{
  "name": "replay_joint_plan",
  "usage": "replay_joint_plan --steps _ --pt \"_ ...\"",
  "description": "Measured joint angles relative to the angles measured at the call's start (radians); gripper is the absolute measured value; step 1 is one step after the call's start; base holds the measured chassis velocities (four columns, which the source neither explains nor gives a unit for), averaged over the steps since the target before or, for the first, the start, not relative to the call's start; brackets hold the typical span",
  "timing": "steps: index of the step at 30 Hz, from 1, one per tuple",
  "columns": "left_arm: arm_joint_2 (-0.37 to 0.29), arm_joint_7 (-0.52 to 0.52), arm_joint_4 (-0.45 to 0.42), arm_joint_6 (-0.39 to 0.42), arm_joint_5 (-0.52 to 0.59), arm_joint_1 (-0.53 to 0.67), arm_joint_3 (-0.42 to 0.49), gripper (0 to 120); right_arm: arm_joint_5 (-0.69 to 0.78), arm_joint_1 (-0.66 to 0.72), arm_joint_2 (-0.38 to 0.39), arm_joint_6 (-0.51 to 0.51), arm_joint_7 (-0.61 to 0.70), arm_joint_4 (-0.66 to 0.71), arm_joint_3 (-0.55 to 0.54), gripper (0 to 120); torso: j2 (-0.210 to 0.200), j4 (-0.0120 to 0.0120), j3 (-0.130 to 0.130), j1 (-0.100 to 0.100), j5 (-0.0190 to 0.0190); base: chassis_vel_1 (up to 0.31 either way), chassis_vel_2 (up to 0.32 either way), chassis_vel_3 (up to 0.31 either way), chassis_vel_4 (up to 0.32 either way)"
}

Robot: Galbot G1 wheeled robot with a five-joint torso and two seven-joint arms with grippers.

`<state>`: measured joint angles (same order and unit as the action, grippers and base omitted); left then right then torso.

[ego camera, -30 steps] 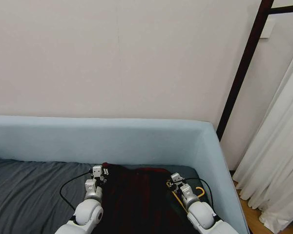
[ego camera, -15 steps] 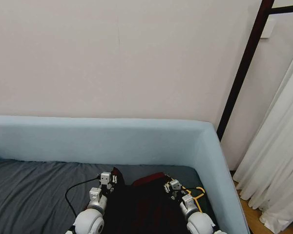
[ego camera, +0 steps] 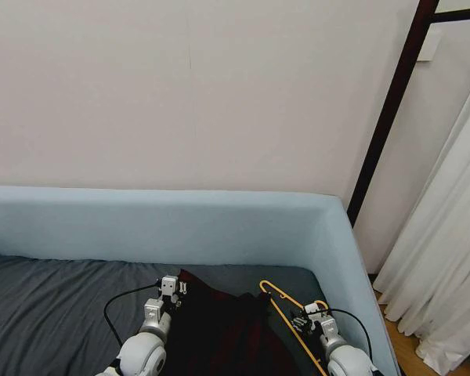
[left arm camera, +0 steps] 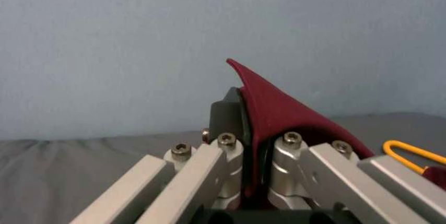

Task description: Pick up the clothes from the sofa and hang them on the clothes hanger.

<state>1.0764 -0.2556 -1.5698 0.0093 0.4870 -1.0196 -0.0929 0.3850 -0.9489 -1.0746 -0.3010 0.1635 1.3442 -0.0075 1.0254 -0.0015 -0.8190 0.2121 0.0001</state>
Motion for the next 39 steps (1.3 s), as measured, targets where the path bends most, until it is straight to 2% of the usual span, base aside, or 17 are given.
replay_joint_plan --steps 1,4,5,6,7,8,12,16,25,29,31,35,36,39 --pt "-0.003 0.000 -0.002 -0.001 0.000 0.000 -0.001 0 0.010 0.004 -0.003 -0.039 0.008 0.000 0.000 97 0.000 0.0000 0.000 0.000 0.0000 0.000 0.000 0.000 0.000" --pt "-0.005 0.000 -0.003 -0.002 0.001 0.000 -0.003 0 0.021 0.010 -0.006 -0.073 0.015 0.000 0.000 98 0.000 -0.0001 0.000 0.000 0.0000 0.000 0.000 0.000 0.000" --pt "-0.008 -0.001 -0.004 -0.004 0.002 0.000 -0.005 0 0.035 0.016 -0.010 -0.108 0.020 0.000 0.000 100 0.000 -0.0001 0.000 0.000 0.0000 0.000 0.000 0.000 0.000" --pt "-0.014 -0.002 -0.004 -0.011 0.003 0.000 -0.011 0 0.086 0.042 -0.022 -0.215 0.030 -0.003 0.008 100 0.000 0.0004 0.000 0.000 0.0000 0.000 0.000 0.000 0.000" --pt "-0.016 -0.002 -0.005 -0.016 0.003 -0.002 -0.013 0 0.116 0.055 -0.025 -0.267 0.035 -0.003 0.012 100 0.000 0.0003 0.000 0.000 0.0000 0.000 0.000 0.000 0.000" --pt "-0.016 -0.002 -0.005 -0.016 0.003 -0.002 -0.013 0 0.116 0.055 -0.025 -0.267 0.035 -0.003 0.012 100 0.000 0.0003 0.000 0.000 0.0000 0.000 0.000 0.000 0.000" --pt "-0.014 -0.003 -0.002 -0.025 0.003 -0.004 -0.021 0 0.175 0.084 -0.027 -0.376 0.050 -0.008 0.027 100 0.000 0.0001 0.000 0.000 -0.0001 0.000 0.000 0.000 0.000" --pt "-0.011 -0.003 0.002 -0.029 0.004 0.000 -0.019 0 0.189 0.097 -0.026 -0.402 0.054 -0.039 0.045 100 0.000 0.0000 0.000 0.000 -0.0001 0.000 0.000 0.000 0.000" --pt "0.000 -0.006 0.001 -0.030 0.003 0.007 -0.004 0 0.170 0.112 -0.037 -0.413 -0.026 -0.120 0.075 98 0.000 0.0000 0.000 0.000 0.0000 0.000 0.000 0.000 0.000" --pt "-0.001 -0.008 0.001 -0.030 0.003 0.008 -0.005 0 0.155 0.118 -0.037 -0.420 -0.051 -0.141 0.082 80 0.000 0.0002 0.000 0.000 -0.0001 0.000 0.000 0.000 0.000" --pt "-0.001 -0.008 0.001 -0.030 0.003 0.008 -0.006 0 0.153 0.118 -0.037 -0.422 -0.054 -0.142 0.082 77 0.000 0.0001 0.000 0.000 -0.0001 0.000 0.000 0.000 0.000" --pt "0.000 -0.009 0.002 -0.032 0.003 0.008 -0.007 0 0.139 0.115 -0.034 -0.428 -0.073 -0.141 0.082 57 0.000 0.0003 0.000 0.000 0.0000 0.000 0.000 0.000 0.000" --pt "0.000 -0.009 0.002 -0.032 0.003 0.008 -0.007 0 0.139 0.115 -0.034 -0.428 -0.073 -0.141 0.082 57 0.000 0.0003 0.000 0.000 0.0000 0.000 0.000 0.000 0.000" --pt "0.003 -0.011 0.002 -0.033 0.002 0.008 -0.007 0 0.127 0.110 -0.031 -0.429 -0.080 -0.140 0.077 43 0.000 0.0003 0.000 0.000 0.0000 0.000 0.000 0.000 0.000"
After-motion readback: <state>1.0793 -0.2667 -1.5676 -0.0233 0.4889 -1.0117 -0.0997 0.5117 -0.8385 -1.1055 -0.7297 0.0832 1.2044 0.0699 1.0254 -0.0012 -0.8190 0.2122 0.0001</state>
